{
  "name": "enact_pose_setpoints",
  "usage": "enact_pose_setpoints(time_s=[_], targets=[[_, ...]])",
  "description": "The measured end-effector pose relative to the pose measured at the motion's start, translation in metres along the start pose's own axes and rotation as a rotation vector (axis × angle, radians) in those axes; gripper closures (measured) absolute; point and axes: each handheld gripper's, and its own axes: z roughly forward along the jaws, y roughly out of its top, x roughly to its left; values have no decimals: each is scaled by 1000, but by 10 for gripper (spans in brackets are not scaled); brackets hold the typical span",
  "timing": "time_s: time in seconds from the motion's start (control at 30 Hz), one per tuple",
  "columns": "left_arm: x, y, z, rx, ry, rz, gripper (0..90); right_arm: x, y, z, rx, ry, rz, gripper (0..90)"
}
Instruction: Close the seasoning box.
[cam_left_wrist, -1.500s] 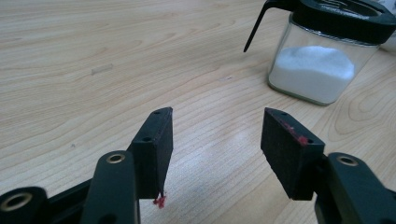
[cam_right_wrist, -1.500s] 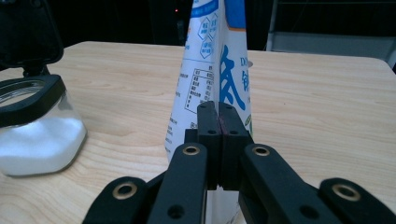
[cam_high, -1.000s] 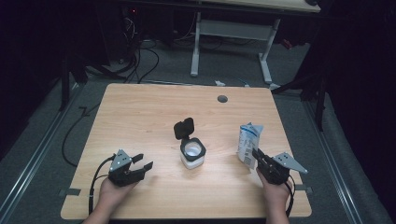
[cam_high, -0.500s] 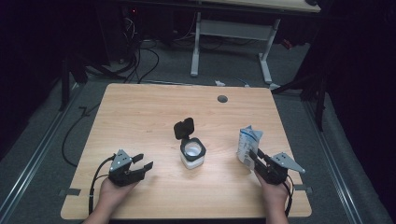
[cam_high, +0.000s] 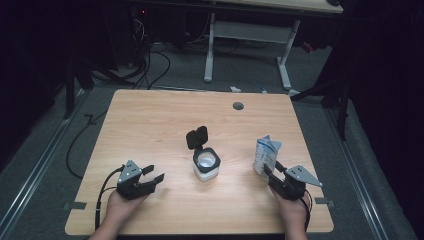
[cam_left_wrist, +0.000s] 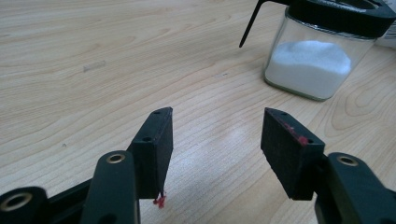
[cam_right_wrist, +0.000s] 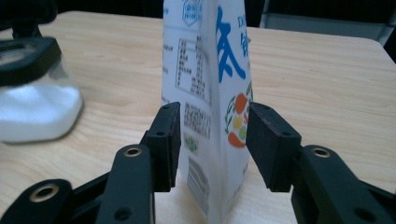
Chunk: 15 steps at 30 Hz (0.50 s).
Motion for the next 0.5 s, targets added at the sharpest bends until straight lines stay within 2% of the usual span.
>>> enact_pose_setpoints(time_s=[0.1,0.33,0.5], targets=[[-1,0,2,7,-10,-9,438,1,-4,-3,15,-3,-5,547],[-5,2,7,11,-9,3,436,1,-17,-12,63,-17,-7,536],[-7,5,11,12,-7,-5,436,4,-23,-24,70,-29,-5,536]])
